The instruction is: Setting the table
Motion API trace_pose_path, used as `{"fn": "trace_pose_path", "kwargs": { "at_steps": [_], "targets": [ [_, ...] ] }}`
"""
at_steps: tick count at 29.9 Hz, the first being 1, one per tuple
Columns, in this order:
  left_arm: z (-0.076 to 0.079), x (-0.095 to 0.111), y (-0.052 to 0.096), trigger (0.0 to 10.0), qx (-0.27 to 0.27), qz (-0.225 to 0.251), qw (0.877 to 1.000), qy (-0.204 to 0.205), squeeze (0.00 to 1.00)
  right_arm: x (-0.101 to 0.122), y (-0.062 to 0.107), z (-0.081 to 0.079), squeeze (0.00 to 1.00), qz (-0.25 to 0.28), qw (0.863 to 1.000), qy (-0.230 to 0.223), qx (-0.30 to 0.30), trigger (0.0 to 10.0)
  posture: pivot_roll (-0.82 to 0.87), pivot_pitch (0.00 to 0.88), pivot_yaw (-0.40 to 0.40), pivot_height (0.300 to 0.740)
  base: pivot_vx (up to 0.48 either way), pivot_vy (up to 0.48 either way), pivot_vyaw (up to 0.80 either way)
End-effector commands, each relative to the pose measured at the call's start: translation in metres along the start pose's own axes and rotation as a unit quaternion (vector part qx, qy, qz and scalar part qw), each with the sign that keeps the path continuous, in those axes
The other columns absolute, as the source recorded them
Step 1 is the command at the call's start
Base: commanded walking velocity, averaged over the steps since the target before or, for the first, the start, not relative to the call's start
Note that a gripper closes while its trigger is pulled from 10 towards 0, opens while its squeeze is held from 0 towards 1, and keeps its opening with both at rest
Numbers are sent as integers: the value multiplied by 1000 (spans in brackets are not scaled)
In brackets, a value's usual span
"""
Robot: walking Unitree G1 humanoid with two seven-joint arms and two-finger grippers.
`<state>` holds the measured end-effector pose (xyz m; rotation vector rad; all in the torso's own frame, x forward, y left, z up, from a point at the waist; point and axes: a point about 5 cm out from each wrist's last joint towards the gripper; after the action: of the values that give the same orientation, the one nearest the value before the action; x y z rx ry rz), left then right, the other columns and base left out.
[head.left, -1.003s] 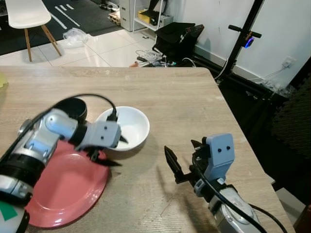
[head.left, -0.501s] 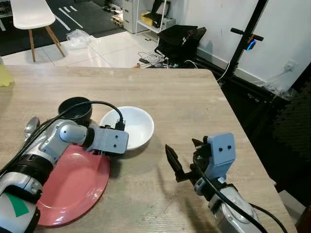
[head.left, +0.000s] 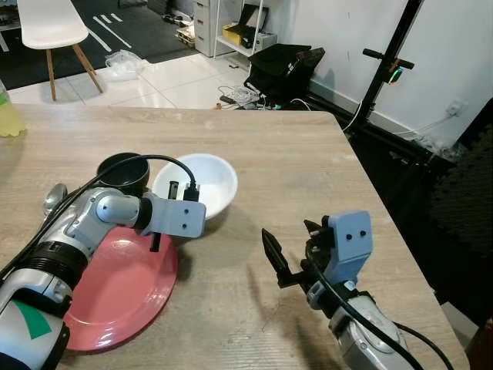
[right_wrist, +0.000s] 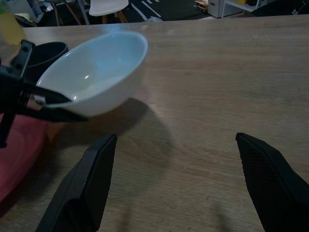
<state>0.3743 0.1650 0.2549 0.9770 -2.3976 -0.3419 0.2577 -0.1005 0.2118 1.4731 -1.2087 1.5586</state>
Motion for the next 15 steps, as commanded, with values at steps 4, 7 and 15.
{"fn": "trace_pose_path", "kwargs": {
  "at_steps": [4, 7, 15],
  "targets": [
    [-37, 12, 3, 10000, 175, 85, 965, 174, 0, -3, 3, 4, 0, -1, 1000, -3, -20, 10000, 15, 152, 58, 740, 0, 0, 0],
    [-57, 33, 15, 10000, 304, 199, 879, 309, 0, -2, 5, 10, 0, 10, 998, -2, -56, 10000, 10, 147, 56, 740, 0, 0, 0],
    [6, 57, 12, 10000, 335, 244, 814, 407, 0, 8, 16, 28, 0, 57, 984, -6, -166, 10000, 16, 128, 36, 740, 0, 0, 0]
  ]
}}
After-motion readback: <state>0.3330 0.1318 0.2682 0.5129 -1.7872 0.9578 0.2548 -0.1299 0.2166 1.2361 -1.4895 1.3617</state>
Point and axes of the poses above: a point about 5 cm out from each wrist's last joint towards the gripper, its own y axis pointing back from the gripper into the wrist, its own x axis along the axis of the wrist's last joint, z = x × y, and after that the axes turned 1 degree about -y, right-handed
